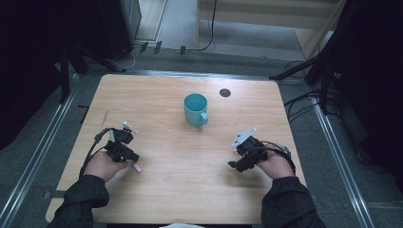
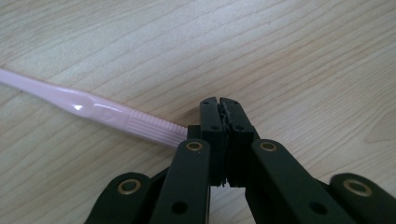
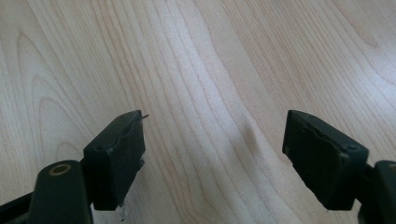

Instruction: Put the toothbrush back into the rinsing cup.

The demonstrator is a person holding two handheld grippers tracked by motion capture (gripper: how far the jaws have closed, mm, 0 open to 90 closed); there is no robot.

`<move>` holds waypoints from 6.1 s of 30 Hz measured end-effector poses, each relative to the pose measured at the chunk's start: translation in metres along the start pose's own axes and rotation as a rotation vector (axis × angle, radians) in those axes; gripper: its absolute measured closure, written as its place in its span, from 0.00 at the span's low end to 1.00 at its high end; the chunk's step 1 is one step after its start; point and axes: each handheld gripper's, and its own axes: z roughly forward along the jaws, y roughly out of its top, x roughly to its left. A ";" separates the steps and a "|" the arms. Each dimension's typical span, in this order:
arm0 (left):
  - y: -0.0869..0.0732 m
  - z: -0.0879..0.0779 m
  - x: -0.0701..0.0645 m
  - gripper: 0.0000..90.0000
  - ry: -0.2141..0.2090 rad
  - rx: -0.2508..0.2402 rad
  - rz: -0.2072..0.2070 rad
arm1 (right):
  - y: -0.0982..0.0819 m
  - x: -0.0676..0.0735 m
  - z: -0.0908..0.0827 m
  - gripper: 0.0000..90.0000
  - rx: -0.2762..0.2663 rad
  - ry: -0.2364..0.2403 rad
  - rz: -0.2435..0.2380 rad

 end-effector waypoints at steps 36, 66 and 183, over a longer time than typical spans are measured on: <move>-0.029 -0.024 0.032 0.88 0.030 0.014 -0.175 | 0.010 -0.001 0.006 0.23 0.005 0.013 -0.025; -0.009 -0.019 0.056 0.76 0.095 0.023 -0.286 | -0.005 0.004 0.000 0.23 0.020 -0.002 0.009; 0.003 -0.074 0.011 0.93 -0.058 -0.474 -0.053 | -0.003 0.001 -0.004 0.23 -0.075 0.061 0.053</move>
